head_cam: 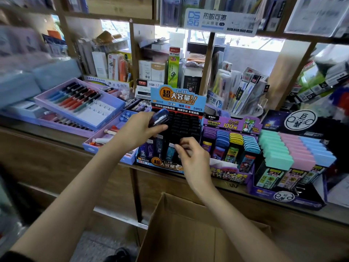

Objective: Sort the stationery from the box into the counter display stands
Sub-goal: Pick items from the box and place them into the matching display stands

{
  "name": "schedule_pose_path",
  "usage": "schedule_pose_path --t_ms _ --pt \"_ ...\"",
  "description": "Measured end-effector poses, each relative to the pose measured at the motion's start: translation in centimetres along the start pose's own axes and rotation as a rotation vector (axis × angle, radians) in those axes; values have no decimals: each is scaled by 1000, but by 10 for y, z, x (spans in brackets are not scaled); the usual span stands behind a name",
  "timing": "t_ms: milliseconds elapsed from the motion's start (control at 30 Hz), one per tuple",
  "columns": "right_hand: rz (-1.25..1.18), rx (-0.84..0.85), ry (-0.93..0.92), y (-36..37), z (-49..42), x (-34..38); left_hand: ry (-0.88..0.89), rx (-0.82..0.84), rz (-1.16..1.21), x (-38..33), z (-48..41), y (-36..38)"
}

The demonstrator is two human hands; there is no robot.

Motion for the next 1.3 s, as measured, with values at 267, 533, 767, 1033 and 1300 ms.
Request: schedule_pose_path --t_ms 267,533,767,1033,1300 --pt "419 14 -70 10 -9 13 -17 -39 56 1 5 -3" --pt "506 195 38 9 -22 8 -52 -279 303 7 27 -45" --pt "269 150 -110 2 -27 44 -51 -240 316 4 28 -42" --pt "480 162 -259 17 -23 38 7 -53 78 -3 18 -7" --pt "422 134 -237 12 -26 36 -52 -33 19 4 2 0"
Point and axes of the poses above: each hand's wrist, its own z-axis away from the middle knuckle, its own y-axis out of the palm, x = y × z, the point moved 8 cm from there along -z, towards the middle knuckle, and after that the axes turned 6 degrees about y, right-handed, at the moved point
